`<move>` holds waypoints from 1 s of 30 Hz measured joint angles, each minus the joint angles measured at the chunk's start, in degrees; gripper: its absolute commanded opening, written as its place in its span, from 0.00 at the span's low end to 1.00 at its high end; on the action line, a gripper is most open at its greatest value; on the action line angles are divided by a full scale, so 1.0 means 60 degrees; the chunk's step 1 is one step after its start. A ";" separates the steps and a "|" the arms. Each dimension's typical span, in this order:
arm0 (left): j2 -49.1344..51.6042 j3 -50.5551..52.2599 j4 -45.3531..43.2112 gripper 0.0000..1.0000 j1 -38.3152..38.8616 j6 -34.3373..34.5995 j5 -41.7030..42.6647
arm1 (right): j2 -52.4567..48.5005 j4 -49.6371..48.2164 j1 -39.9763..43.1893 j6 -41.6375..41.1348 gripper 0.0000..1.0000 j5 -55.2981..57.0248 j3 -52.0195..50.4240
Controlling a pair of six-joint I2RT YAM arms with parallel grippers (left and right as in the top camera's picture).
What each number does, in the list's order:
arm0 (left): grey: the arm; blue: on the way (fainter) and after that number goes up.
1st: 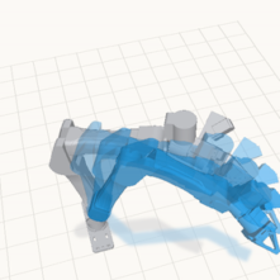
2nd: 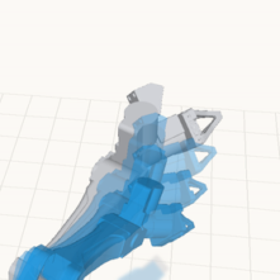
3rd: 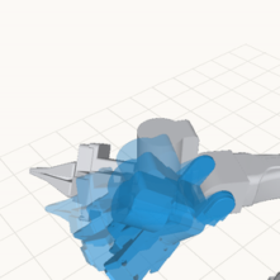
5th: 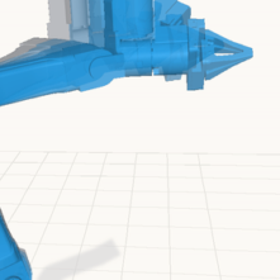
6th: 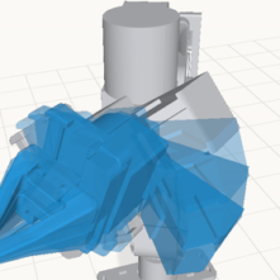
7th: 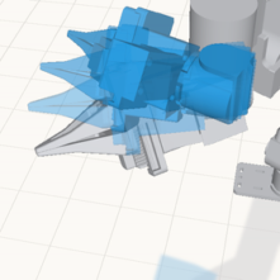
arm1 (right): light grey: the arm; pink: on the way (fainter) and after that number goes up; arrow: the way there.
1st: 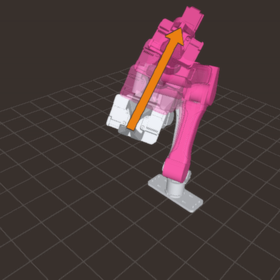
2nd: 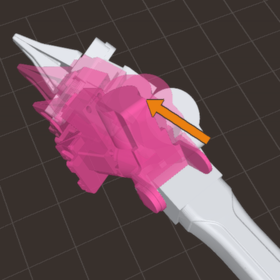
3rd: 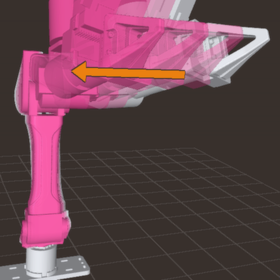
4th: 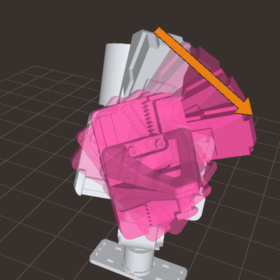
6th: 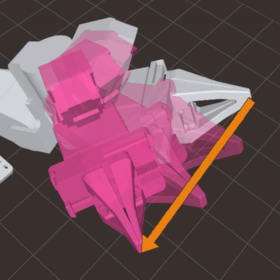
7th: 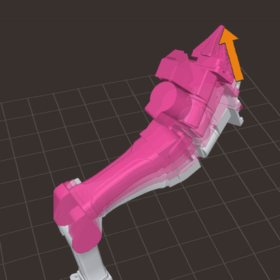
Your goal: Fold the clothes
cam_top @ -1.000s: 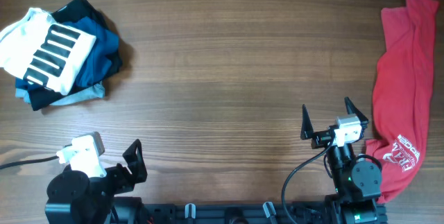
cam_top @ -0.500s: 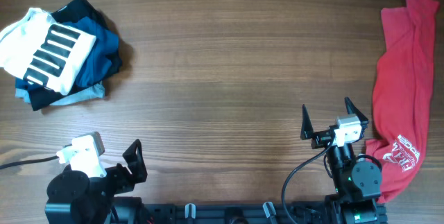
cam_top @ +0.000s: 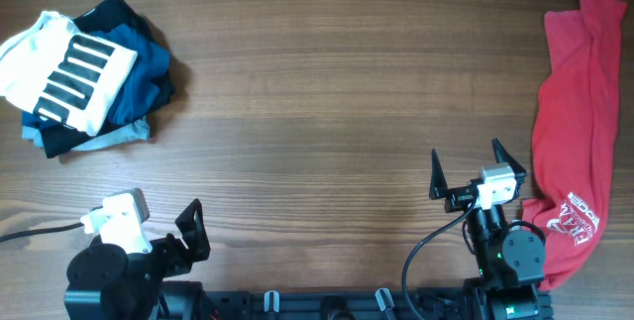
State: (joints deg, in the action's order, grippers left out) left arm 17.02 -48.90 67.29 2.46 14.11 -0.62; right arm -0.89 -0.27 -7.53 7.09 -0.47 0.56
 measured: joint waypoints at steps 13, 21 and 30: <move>-0.1847 0.1402 -0.1031 1.00 -0.0117 0.0000 -0.0109 | 0.0000 0.0015 0.0000 0.0000 1.00 -0.0004 0.0000; -0.2688 0.3646 -0.2696 1.00 -0.0117 0.0251 0.0047 | 0.0000 0.0033 0.0000 0.0000 1.00 -0.0033 -0.0004; -0.2696 0.5220 -0.3220 1.00 -0.0117 0.0390 0.0084 | 0.0000 0.0033 0.0000 0.0000 1.00 -0.0033 -0.0004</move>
State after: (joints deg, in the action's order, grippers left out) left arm 0.84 -17.58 47.97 1.76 16.45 -0.12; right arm -0.89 -0.08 -7.53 7.09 -0.67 0.54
